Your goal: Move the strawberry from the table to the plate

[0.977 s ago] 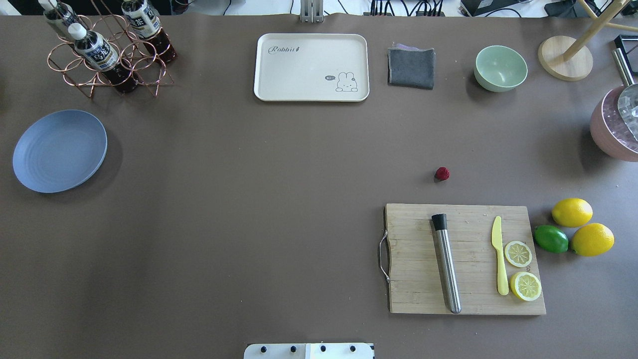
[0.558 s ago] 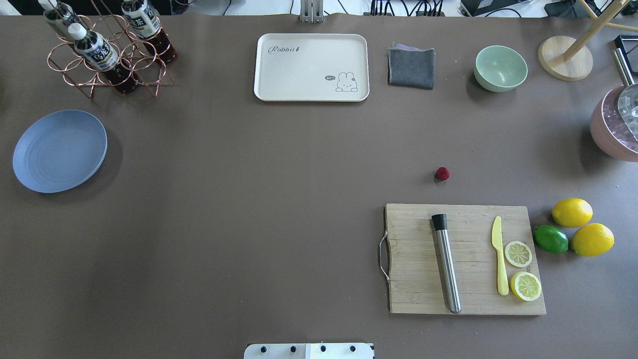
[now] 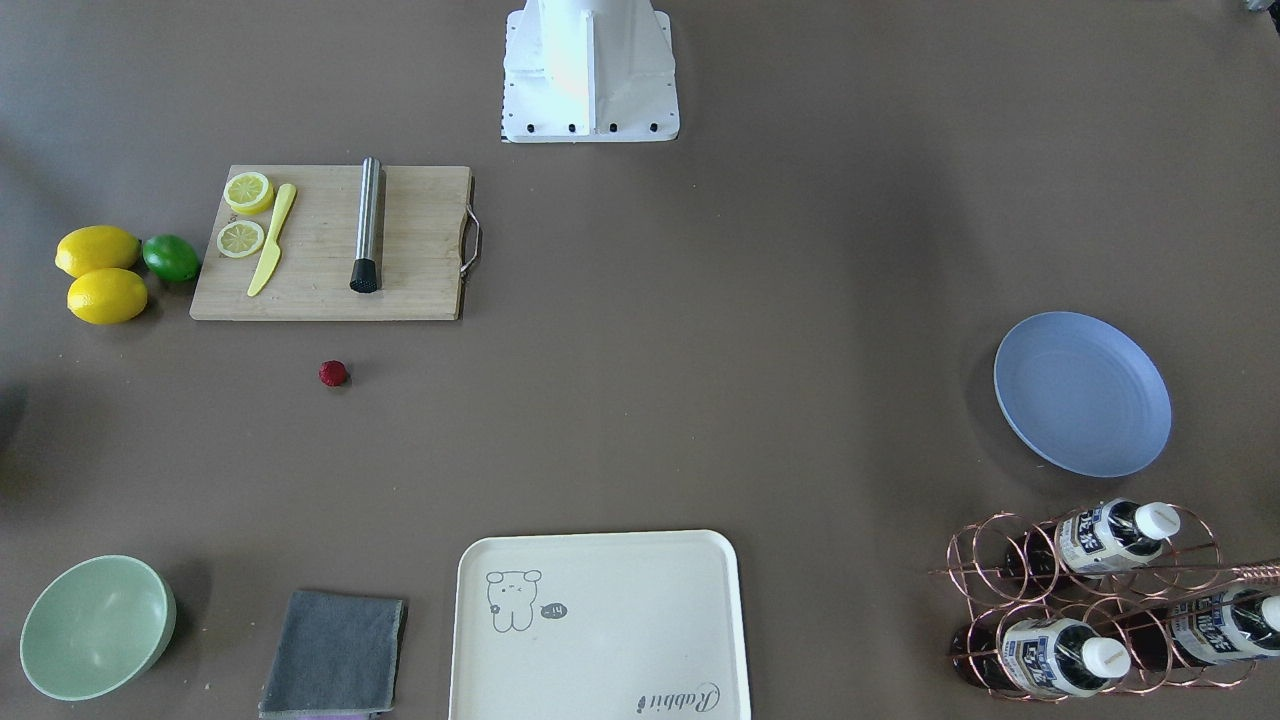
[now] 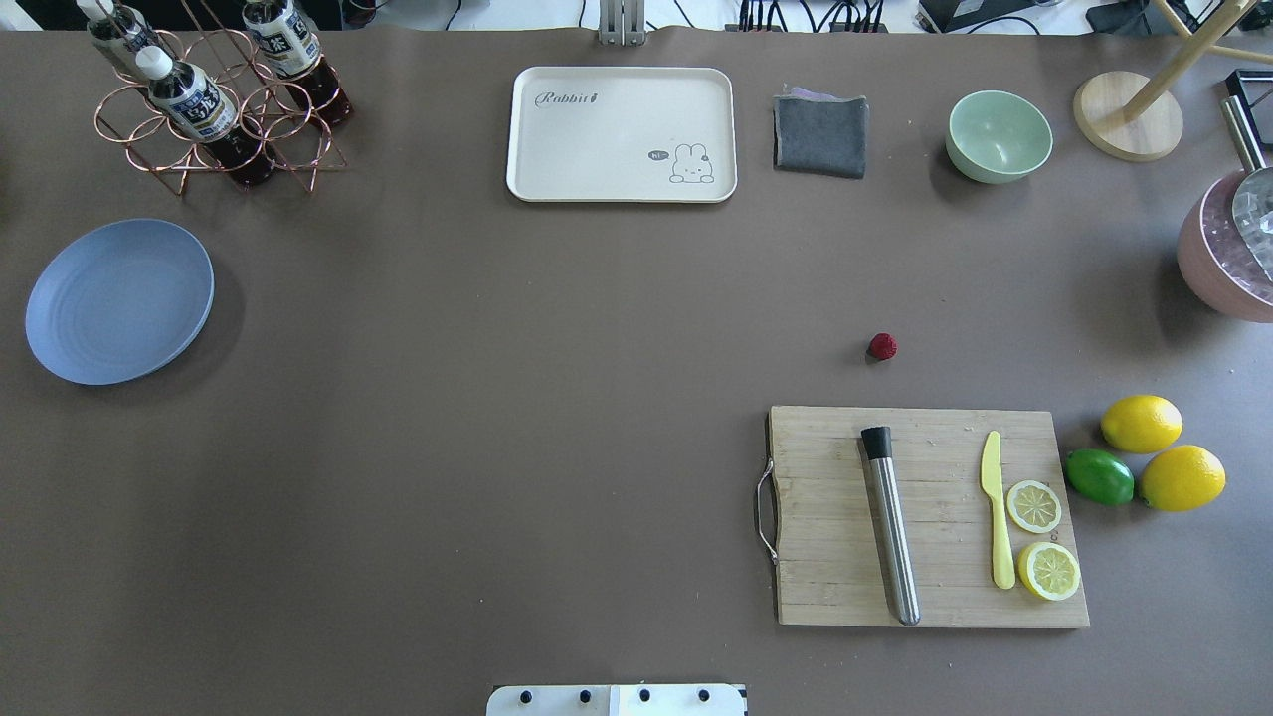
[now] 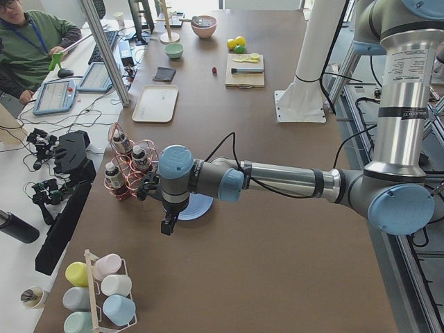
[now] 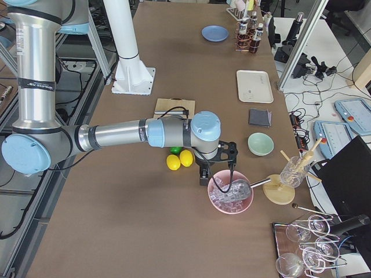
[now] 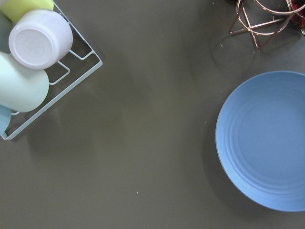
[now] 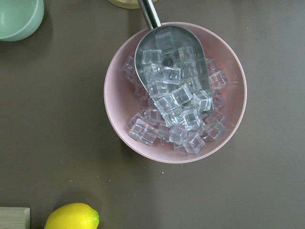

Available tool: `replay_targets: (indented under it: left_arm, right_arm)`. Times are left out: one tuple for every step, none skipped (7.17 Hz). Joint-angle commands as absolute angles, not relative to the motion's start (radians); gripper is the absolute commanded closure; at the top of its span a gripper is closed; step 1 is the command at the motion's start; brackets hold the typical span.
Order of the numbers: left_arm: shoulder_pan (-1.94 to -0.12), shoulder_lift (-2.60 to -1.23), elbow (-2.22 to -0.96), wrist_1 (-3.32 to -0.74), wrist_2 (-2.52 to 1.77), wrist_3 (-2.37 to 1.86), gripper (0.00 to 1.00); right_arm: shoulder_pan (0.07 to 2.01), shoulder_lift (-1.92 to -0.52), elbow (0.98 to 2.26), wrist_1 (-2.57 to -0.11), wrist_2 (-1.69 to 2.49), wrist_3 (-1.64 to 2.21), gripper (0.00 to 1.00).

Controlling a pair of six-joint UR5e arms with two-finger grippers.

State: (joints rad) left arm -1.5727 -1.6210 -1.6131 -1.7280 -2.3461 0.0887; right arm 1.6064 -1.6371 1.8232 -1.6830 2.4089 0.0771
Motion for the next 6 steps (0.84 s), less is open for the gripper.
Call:
replay_targets:
  left_arm:
    - [-1.566, -1.652, -1.525, -1.848, -2.368, 0.056, 0.02]
    - [-1.531, -1.67, -1.491, -1.927, -2.37, -0.019, 0.02]
    - [-1.482, -1.671, -1.471, -1.995, -2.368, -0.12, 0.02]
    - [-1.448, -1.666, -1.444, -2.072, -2.37, -0.161, 0.02]
    - [-1.406, -1.664, -1.399, -2.173, -2.382, -0.216, 0.02]
    - [-1.361, -1.663, -1.335, -2.294, -2.381, -0.288, 0.02]
  right_arm:
    - [1.572, -1.608, 1.818, -1.681, 2.424, 0.092, 0.0]
    - [1.545, -1.585, 1.819, -1.672, 2.424, 0.162, 0.0]
    - [1.516, -1.575, 1.818, -1.634, 2.424, 0.217, 0.0]
    - [1.485, -1.574, 1.819, -1.585, 2.424, 0.291, 0.0]
    - [1.461, -1.575, 1.818, -1.506, 2.424, 0.387, 0.0]
    - [1.43, -1.577, 1.818, -1.437, 2.424, 0.476, 0.0]
